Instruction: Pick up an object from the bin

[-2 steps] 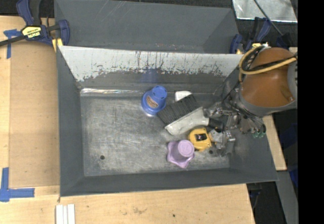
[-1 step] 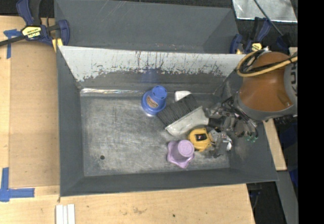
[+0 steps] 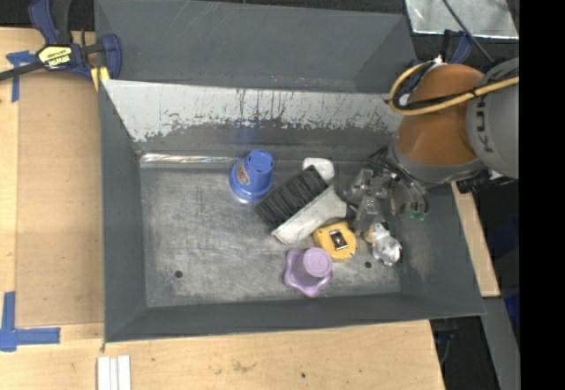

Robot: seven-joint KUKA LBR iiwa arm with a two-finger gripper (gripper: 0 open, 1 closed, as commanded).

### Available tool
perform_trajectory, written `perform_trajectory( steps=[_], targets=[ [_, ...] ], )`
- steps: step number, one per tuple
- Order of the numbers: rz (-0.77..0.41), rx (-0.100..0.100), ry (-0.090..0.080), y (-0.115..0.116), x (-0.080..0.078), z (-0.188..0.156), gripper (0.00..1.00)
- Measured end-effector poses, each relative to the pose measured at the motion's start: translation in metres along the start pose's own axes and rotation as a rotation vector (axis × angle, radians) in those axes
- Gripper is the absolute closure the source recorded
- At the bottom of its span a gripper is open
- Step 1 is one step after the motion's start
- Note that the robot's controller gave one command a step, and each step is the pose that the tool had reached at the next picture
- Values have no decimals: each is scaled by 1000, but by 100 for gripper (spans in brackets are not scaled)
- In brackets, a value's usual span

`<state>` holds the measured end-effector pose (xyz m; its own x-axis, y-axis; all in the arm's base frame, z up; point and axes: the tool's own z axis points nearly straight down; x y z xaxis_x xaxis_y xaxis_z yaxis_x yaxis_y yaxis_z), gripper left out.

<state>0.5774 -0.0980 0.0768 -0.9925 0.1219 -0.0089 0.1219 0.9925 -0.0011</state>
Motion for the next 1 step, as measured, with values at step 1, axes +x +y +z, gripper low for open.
perform_trajectory(
  steps=[1],
  targets=[
    [0, 0, 0, 0, 0, 0, 100]
  ],
)
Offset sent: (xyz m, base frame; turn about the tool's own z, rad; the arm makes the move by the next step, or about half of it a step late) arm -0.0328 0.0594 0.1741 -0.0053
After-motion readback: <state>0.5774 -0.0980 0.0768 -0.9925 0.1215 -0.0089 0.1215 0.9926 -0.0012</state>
